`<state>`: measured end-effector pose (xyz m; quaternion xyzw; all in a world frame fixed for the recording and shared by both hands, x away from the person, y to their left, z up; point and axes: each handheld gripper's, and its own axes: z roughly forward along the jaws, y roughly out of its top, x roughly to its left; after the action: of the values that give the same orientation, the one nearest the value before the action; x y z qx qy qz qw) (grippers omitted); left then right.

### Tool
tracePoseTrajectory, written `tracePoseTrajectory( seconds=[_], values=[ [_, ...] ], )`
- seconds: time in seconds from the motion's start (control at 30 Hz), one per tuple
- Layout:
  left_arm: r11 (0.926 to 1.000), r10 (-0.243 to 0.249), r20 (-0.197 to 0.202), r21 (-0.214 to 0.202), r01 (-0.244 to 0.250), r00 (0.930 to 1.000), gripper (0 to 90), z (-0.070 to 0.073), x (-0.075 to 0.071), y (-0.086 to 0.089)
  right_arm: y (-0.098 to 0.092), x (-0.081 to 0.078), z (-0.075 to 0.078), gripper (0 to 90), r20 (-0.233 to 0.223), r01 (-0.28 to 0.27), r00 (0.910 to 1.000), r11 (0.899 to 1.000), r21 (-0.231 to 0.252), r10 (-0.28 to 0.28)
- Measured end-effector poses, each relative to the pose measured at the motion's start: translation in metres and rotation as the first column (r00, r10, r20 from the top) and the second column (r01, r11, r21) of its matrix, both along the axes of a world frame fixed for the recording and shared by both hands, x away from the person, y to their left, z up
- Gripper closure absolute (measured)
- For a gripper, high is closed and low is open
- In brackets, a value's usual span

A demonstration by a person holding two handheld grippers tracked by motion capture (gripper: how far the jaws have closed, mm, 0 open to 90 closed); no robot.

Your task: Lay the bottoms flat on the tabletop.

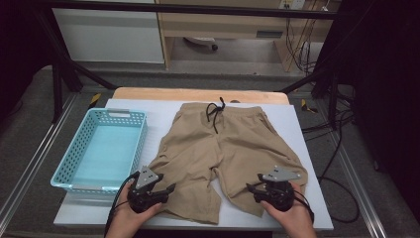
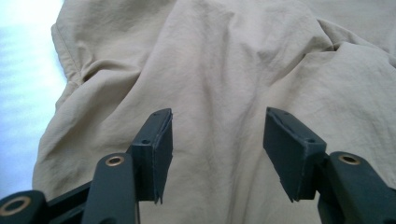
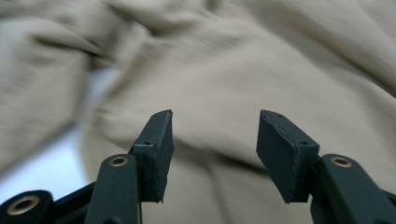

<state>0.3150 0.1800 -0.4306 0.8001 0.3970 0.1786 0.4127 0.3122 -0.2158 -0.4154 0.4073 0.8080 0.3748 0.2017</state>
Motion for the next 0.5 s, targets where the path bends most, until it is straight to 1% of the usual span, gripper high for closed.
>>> tracePoseTrajectory(
  seconds=[0.1, 0.2, 0.27, 0.33, 0.5],
  values=[
    [1.0000, 0.000, -0.001, 0.003, 0.000, 1.0000, 42.1, 0.000, 0.000, 0.000, -0.023, -0.001, -0.008, 46.5, -0.009, 0.060, 0.9981, 0.998, -0.006, -0.060],
    [1.0000, 0.001, -0.002, 0.006, -0.001, 1.0000, 42.0, -0.001, 0.000, -0.001, -0.043, -0.005, -0.015, 46.7, -0.012, 0.119, 0.9929, 0.993, -0.007, -0.119],
    [0.9999, 0.002, -0.003, 0.010, -0.002, 1.0000, 42.0, -0.001, 0.001, -0.001, -0.054, -0.009, -0.019, 46.7, -0.011, 0.143, 0.9896, 0.990, -0.011, -0.143],
    [0.9999, 0.003, -0.006, 0.010, -0.002, 1.0000, 41.8, -0.002, 0.001, -0.002, -0.063, -0.014, -0.022, 46.4, -0.012, 0.155, 0.9878, 0.988, -0.010, -0.155],
    [0.9999, 0.001, -0.010, 0.016, -0.001, 1.0000, 41.5, -0.003, 0.001, -0.002, -0.076, -0.028, -0.030, 42.0, -0.013, 0.183, 0.9831, 0.983, -0.012, -0.183]
  ],
)
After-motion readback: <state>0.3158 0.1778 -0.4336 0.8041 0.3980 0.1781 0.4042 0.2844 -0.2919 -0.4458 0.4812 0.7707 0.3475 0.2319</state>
